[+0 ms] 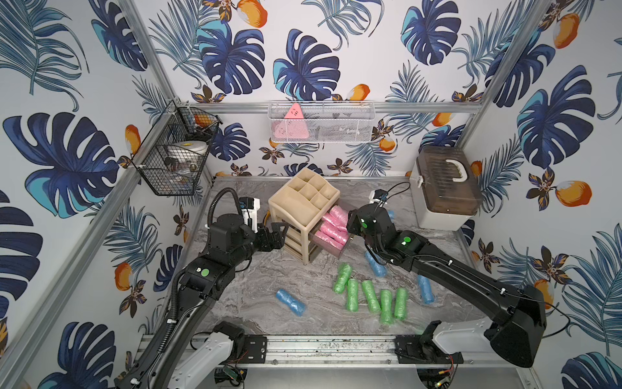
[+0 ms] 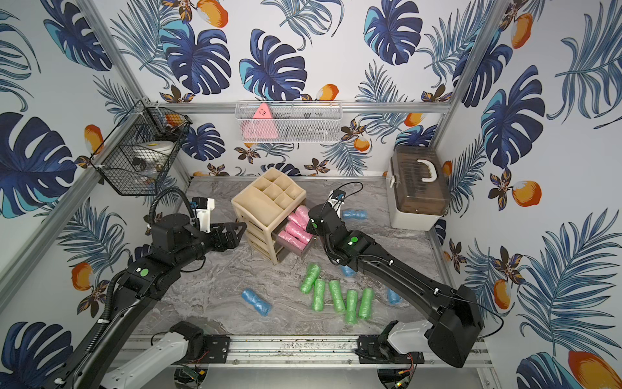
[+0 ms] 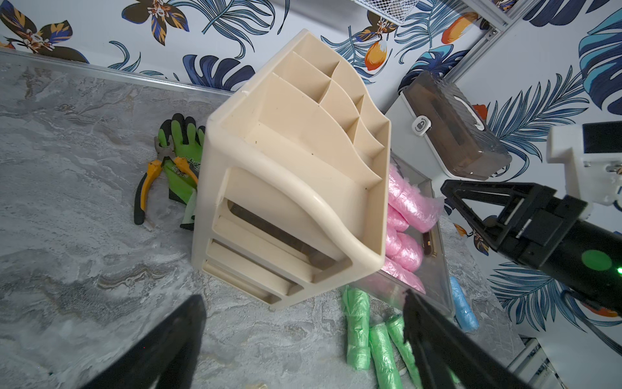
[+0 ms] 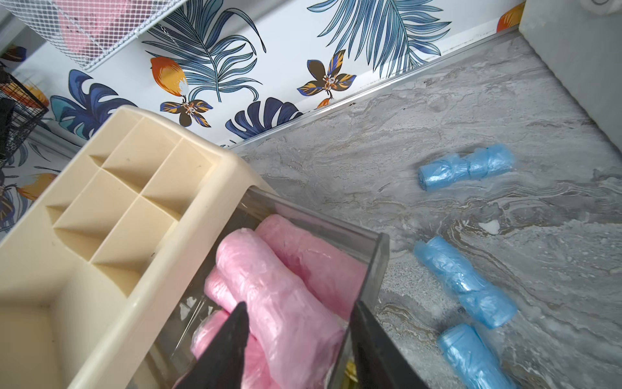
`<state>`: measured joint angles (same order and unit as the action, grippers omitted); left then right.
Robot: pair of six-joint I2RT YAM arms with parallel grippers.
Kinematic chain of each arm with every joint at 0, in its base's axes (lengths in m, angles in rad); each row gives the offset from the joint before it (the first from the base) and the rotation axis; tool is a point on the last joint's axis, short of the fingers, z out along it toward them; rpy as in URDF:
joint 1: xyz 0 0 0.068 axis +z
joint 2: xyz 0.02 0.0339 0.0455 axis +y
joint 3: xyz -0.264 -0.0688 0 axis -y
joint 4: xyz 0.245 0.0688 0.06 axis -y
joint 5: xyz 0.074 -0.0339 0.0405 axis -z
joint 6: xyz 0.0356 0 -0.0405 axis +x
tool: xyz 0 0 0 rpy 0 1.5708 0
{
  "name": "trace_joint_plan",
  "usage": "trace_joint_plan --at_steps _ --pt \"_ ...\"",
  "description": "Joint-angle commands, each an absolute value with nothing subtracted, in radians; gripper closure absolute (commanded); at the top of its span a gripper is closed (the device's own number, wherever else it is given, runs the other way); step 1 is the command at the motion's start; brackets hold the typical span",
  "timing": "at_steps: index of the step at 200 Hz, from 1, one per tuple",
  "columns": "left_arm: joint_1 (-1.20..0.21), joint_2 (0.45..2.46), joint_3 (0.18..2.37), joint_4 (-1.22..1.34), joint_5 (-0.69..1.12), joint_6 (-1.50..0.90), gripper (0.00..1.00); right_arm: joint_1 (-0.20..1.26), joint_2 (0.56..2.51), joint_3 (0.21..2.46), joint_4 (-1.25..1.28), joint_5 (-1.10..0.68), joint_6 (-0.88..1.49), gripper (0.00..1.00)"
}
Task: Sort the rolls of trash bags by color and place them into the drawer
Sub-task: Place the roll of trash bags in the drawer.
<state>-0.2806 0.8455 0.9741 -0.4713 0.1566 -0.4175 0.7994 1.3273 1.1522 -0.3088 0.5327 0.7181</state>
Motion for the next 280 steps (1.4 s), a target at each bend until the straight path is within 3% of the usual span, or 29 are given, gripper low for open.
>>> trace_joint_plan --at_steps 1,20,64,86,173,280 --pt "-0.277 0.846 0.979 -0.447 0.158 -0.412 0.05 0.801 1.296 1.147 -0.339 0.53 0.72 0.41" --pt "-0.278 0.846 0.979 -0.446 0.158 -0.414 0.05 0.801 1.271 1.152 -0.34 0.52 0.686 0.44" --pt "-0.277 0.845 0.982 -0.451 0.153 -0.411 0.05 0.79 1.367 1.311 -0.412 0.339 0.48 0.77" --pt "-0.277 0.845 0.981 -0.451 0.153 -0.409 0.05 0.785 1.419 1.375 -0.464 0.305 0.44 0.87" --pt "-0.274 0.899 1.021 -0.466 0.12 -0.389 0.04 0.686 1.473 1.347 -0.477 0.141 0.445 0.91" --pt "-0.269 1.181 1.306 -0.581 -0.138 -0.189 0.06 0.661 1.61 1.411 -0.435 0.027 0.456 0.92"
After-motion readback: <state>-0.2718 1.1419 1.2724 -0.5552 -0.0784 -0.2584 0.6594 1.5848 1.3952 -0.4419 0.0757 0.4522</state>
